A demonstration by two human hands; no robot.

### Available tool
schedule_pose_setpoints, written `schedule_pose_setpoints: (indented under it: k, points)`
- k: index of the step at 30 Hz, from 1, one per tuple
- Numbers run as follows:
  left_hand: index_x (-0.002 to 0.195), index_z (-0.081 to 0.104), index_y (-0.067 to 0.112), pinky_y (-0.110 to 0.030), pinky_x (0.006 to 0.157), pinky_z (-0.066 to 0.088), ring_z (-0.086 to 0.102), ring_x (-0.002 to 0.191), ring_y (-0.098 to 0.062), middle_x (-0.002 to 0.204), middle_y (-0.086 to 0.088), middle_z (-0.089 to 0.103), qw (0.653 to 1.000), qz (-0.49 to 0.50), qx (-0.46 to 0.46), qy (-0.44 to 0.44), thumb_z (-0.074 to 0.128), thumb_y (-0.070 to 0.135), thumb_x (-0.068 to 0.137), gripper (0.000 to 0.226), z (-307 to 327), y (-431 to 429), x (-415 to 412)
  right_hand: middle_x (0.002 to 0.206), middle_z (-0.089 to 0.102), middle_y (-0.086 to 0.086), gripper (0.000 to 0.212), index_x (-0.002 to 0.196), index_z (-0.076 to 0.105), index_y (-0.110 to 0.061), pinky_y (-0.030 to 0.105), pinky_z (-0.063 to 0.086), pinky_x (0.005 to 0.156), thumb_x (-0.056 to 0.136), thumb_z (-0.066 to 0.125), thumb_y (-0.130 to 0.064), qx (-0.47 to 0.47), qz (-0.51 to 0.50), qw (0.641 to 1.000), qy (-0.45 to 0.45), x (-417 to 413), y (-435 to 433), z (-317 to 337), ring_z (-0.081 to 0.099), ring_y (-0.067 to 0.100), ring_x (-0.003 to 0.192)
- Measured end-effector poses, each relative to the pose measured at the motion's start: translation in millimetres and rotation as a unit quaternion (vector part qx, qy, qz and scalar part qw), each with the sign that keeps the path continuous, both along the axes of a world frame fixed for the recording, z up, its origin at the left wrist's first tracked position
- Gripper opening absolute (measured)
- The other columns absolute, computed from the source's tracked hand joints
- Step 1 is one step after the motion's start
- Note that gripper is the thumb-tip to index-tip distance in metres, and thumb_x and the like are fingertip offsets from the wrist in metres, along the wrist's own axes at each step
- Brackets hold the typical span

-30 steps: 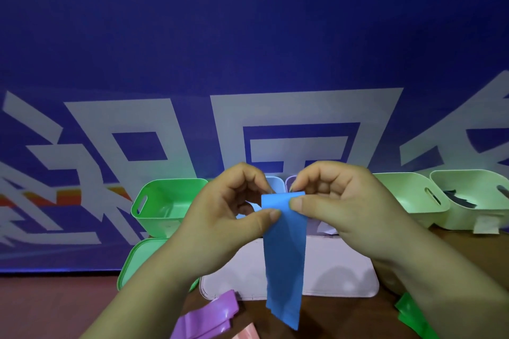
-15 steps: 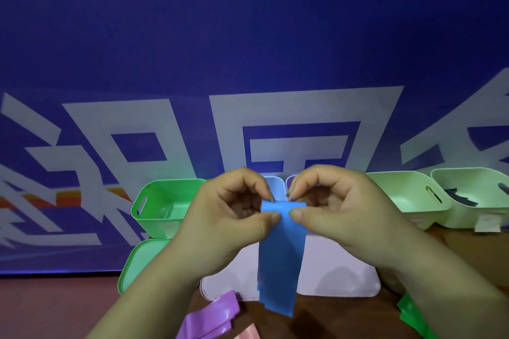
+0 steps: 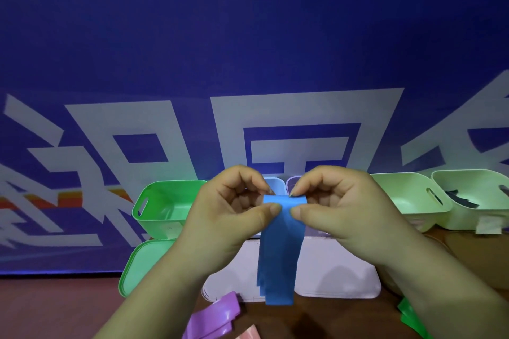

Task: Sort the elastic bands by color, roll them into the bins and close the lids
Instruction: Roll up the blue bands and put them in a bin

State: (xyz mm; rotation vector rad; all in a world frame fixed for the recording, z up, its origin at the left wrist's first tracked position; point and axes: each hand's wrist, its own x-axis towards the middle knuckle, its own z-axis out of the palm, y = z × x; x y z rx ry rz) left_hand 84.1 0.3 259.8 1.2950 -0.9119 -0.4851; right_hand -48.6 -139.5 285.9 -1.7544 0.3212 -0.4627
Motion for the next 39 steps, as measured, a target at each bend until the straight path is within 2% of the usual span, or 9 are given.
schedule_pose_setpoints:
  k: [3,6,12,15,21,26,31,35,39]
  points:
    - [0.084,0.062,0.012,-0.040,0.065,0.046,0.055,0.075,-0.028,0.084,-0.023,0.058,0.999,-0.046,-0.008,-0.008,0.074,0.003,0.071,0.020,-1.0,1.8,1.5,0.072,0.065,0.025,0.020,0.083,0.070,-0.011,0.021,0.051,0.055,0.078,0.071,0.009,0.026,-0.015,0.999,0.010,1.6,1.5,-0.8,0.061,0.020,0.058]
    - [0.088,0.060,0.010,-0.044,0.066,0.041,0.052,0.075,-0.029,0.086,-0.027,0.054,0.998,-0.069,-0.004,-0.011,0.068,-0.006,0.073,0.024,-1.9,2.5,2.3,0.065,0.063,0.014,0.018,0.083,0.069,-0.007,0.020,0.049,0.053,0.078,0.070,0.010,0.049,-0.021,0.999,0.009,1.5,2.8,0.6,0.057,0.016,0.056]
    - [0.087,0.060,0.013,-0.032,0.056,0.043,0.052,0.070,-0.024,0.082,-0.014,0.056,0.996,-0.087,-0.003,-0.017,0.068,0.004,0.070,0.021,-3.6,3.0,0.7,0.055,0.056,0.004,0.019,0.076,0.066,-0.005,0.018,0.043,0.045,0.079,0.066,0.013,0.073,-0.017,0.997,0.018,2.1,4.7,1.4,0.051,0.011,0.045]
    - [0.086,0.060,0.013,-0.029,0.054,0.042,0.052,0.068,-0.023,0.081,-0.018,0.055,0.996,-0.084,-0.007,-0.024,0.069,0.004,0.070,0.021,-4.1,3.2,-0.8,0.055,0.056,0.004,0.023,0.072,0.066,-0.007,0.019,0.046,0.047,0.079,0.066,0.014,0.103,-0.009,0.994,0.021,2.1,5.0,-0.6,0.051,0.013,0.047]
    - [0.083,0.062,0.015,-0.034,0.056,0.040,0.047,0.068,-0.027,0.081,-0.028,0.051,0.997,-0.067,-0.012,-0.035,0.071,0.006,0.069,0.019,-4.4,1.7,-2.0,0.066,0.057,0.009,0.008,0.068,0.071,-0.016,0.030,0.054,0.061,0.063,0.069,-0.010,0.162,0.031,0.985,0.041,2.8,0.4,-3.6,0.054,0.024,0.064]
    - [0.082,0.062,0.012,-0.036,0.058,0.041,0.049,0.068,-0.026,0.078,-0.024,0.054,0.999,-0.039,-0.006,-0.010,0.071,0.010,0.065,0.019,-4.0,-0.3,-2.0,0.072,0.061,0.018,0.013,0.081,0.069,-0.017,0.028,0.050,0.058,0.069,0.070,-0.013,0.051,0.039,0.998,0.018,-1.5,-2.2,-6.0,0.055,0.022,0.061]
    - [0.081,0.061,0.010,-0.033,0.055,0.042,0.045,0.067,-0.029,0.077,-0.034,0.048,1.000,-0.006,0.010,-0.001,0.070,0.005,0.065,0.019,-2.5,-3.2,-2.3,0.082,0.064,0.013,0.021,0.086,0.066,-0.024,0.050,0.052,0.059,0.070,0.071,-0.012,-0.047,0.021,0.999,-0.019,-4.4,0.1,-10.2,0.055,0.044,0.068]
    - [0.080,0.059,0.005,-0.026,0.052,0.044,0.044,0.065,-0.025,0.073,-0.030,0.048,1.000,0.008,0.008,0.009,0.062,-0.006,0.068,0.017,-3.4,-5.6,-5.2,0.077,0.059,0.019,0.023,0.085,0.064,-0.025,0.044,0.048,0.058,0.070,0.068,-0.008,-0.074,0.024,0.996,-0.042,-3.5,-0.1,-13.1,0.051,0.038,0.065]
    - [0.083,0.058,0.002,-0.022,0.053,0.046,0.047,0.065,-0.022,0.073,-0.014,0.054,1.000,-0.008,0.004,0.015,0.062,-0.007,0.070,0.016,-3.2,-5.5,-7.9,0.075,0.058,0.018,0.022,0.081,0.066,-0.022,0.032,0.046,0.057,0.068,0.067,-0.004,-0.052,0.023,0.997,-0.059,-1.9,-2.0,-14.1,0.050,0.027,0.062]
